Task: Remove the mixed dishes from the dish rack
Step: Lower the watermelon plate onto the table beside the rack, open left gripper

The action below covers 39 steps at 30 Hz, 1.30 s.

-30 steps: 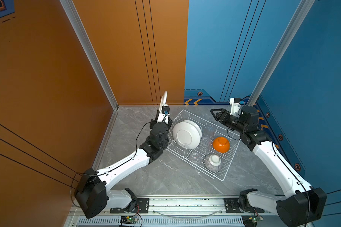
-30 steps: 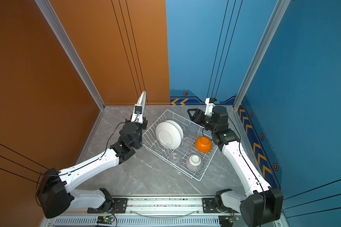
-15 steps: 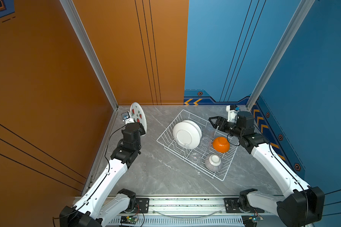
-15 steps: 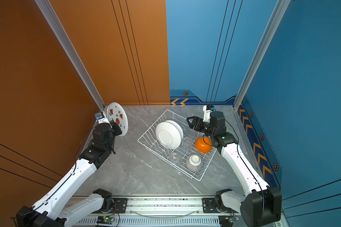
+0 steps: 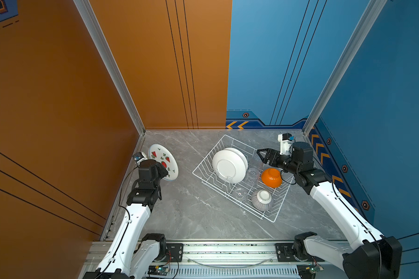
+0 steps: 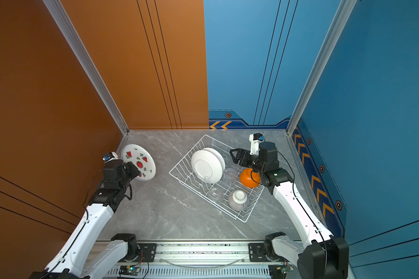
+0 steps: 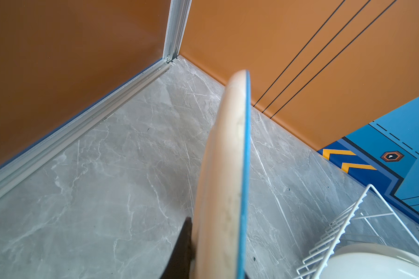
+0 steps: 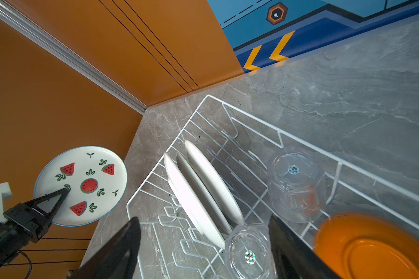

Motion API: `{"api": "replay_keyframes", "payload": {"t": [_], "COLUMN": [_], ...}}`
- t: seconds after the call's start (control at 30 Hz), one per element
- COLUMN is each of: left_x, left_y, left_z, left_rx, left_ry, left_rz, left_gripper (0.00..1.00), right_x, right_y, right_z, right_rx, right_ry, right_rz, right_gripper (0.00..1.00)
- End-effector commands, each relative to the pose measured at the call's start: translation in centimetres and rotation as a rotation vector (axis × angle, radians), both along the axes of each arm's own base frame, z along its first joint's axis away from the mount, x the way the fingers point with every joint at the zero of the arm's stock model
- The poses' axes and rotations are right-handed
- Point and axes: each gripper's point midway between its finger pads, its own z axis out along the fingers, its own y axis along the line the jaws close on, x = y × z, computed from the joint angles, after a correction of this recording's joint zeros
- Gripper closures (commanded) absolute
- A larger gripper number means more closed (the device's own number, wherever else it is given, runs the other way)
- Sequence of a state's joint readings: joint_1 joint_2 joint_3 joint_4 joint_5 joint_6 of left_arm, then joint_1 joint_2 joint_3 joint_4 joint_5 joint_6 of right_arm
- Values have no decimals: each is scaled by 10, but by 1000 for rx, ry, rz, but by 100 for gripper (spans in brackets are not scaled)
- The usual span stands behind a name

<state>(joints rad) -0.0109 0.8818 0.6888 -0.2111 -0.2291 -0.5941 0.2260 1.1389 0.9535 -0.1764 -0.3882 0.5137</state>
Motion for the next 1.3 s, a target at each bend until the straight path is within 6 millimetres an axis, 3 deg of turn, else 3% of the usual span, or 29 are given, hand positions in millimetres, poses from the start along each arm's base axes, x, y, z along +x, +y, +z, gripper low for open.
{"api": "replay_keyframes", "payload": {"t": [0.0,0.53,1.27], "left_x": [2,0,3], "left_y": [-8,4,0], "left_z": [19,-25,-63], "left_rx": [-92,-244,-293], "left_ry": [-109,-2,76], "left_rz": [-31,-11,-35], "left_gripper": [100,100,100], "right_x": [-5,-7,-4], "right_y": [-3,-5,-5], "right_z": [-10,-26,-38], "right_rx": [-34,-54,-61], "right_ry": [9,32,55], "right_rz": [7,3,1], "right_gripper": [16,16,15]}}
